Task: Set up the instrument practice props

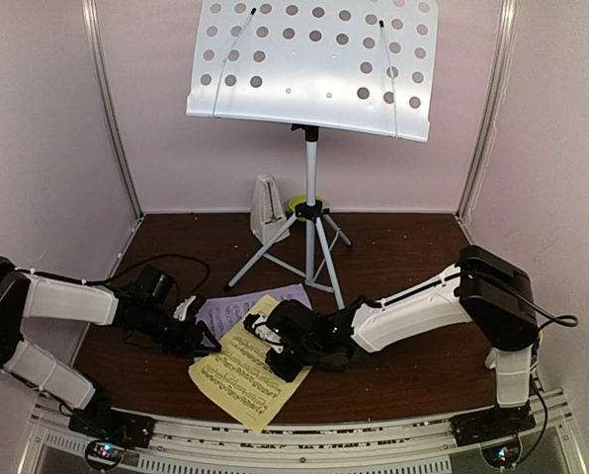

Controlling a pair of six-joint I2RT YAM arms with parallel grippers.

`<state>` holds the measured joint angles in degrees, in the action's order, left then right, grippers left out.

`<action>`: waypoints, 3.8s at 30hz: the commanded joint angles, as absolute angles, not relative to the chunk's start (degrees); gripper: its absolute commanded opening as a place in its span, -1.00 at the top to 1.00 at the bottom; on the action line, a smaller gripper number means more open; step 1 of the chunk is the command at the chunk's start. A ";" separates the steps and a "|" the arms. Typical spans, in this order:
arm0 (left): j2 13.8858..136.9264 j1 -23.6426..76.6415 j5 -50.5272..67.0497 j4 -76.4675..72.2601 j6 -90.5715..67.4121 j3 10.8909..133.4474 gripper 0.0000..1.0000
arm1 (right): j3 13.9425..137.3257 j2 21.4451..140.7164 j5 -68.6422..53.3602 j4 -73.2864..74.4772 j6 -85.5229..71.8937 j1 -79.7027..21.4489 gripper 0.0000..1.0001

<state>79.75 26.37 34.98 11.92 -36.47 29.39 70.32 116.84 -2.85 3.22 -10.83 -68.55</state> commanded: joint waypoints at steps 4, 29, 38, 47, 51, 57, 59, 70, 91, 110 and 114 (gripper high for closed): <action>82.10 27.32 41.46 1.49 -39.68 27.77 0.20 | 72.24 118.98 -1.61 5.90 -10.81 -68.93 0.76; 70.27 21.80 36.71 13.53 -42.24 21.88 -0.07 | 72.19 118.88 -0.23 7.37 -10.63 -68.93 0.85; 75.97 25.18 43.39 1.68 -45.21 20.79 0.05 | 72.33 119.09 -0.09 7.47 -10.63 -68.97 0.87; 76.01 25.20 41.88 -3.16 -46.75 19.75 -0.14 | 72.40 119.08 -0.05 7.56 -10.72 -68.99 0.88; 80.46 25.21 43.24 -7.63 -46.86 21.73 -0.20 | 72.33 119.00 -0.02 7.60 -10.73 -68.97 0.88; 85.76 25.28 44.78 -14.66 -48.29 24.53 -0.19 | 72.07 118.73 0.23 7.71 -10.59 -68.92 0.88; 85.38 25.34 44.41 -14.35 -47.56 25.35 -0.19 | 72.07 118.83 0.31 7.65 -10.64 -68.99 0.88; 83.90 26.51 42.81 -7.02 -42.52 28.16 0.48 | 72.17 118.47 0.14 7.75 -10.46 -68.99 0.85; 74.41 27.69 36.04 21.70 -23.56 42.39 1.00 | 63.94 100.97 -3.20 -1.32 -9.15 -68.88 0.43; 62.21 43.12 31.33 53.92 -1.04 62.76 1.00 | 72.38 75.85 -15.28 22.01 9.96 -69.71 -0.97; 61.63 45.84 33.25 55.37 0.93 64.29 1.00 | 75.21 75.19 -16.65 26.19 9.72 -69.77 -0.89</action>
<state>62.63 43.83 31.81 52.51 -3.16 62.02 72.79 75.83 -13.96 18.09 7.18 -69.41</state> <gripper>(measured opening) 0.004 0.956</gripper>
